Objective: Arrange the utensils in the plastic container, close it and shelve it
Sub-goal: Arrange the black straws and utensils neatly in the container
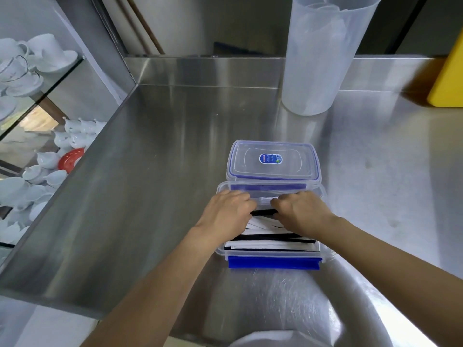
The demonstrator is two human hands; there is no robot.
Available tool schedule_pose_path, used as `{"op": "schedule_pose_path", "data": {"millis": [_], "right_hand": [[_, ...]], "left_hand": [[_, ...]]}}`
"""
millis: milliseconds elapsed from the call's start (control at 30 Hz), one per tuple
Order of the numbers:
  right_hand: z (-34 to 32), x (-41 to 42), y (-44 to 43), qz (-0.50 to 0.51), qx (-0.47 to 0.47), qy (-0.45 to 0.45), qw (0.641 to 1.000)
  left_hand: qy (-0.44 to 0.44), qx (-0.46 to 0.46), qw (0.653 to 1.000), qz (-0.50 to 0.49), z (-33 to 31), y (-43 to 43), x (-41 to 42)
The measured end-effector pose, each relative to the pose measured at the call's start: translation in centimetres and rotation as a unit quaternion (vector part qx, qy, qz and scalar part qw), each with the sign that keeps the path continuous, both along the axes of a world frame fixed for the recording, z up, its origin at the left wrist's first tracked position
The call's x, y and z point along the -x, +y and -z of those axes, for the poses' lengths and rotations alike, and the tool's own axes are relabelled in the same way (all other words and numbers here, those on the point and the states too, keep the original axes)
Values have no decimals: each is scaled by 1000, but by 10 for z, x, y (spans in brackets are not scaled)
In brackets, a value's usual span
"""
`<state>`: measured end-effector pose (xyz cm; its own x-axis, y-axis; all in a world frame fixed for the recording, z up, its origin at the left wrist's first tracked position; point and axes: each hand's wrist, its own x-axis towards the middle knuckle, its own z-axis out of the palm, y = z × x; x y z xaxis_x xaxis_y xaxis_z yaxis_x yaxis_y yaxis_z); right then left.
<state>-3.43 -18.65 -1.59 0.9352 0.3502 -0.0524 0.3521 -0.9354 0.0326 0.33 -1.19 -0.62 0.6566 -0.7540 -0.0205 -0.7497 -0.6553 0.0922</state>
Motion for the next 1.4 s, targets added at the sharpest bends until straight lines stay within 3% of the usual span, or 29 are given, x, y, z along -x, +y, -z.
{"op": "schedule_pose_path", "data": {"millis": [167,233,600,767,1033,1233,1400], "right_hand": [[0,4,0,-3,-81,89,993],[0,6,1,1,-63,118,991],[-4,-1,1,-8,-134,216,967],[-6,-1,2,-25,-132,236,962],[-8,3,-3,-43,-116,254,959],[-12,6,-3,-66,-151,185,969],[-8,7,-6,-82,-88,199,972]], "left_hand": [[29,34,997,60,0,6,0],[26,32,998,57,-2,4,1],[-13,-79,994,74,-9,1,7],[-41,-116,988,92,-9,4,4],[17,-129,987,95,-9,4,4],[56,-131,985,93,-10,4,6],[74,-123,986,83,-6,3,4]]}}
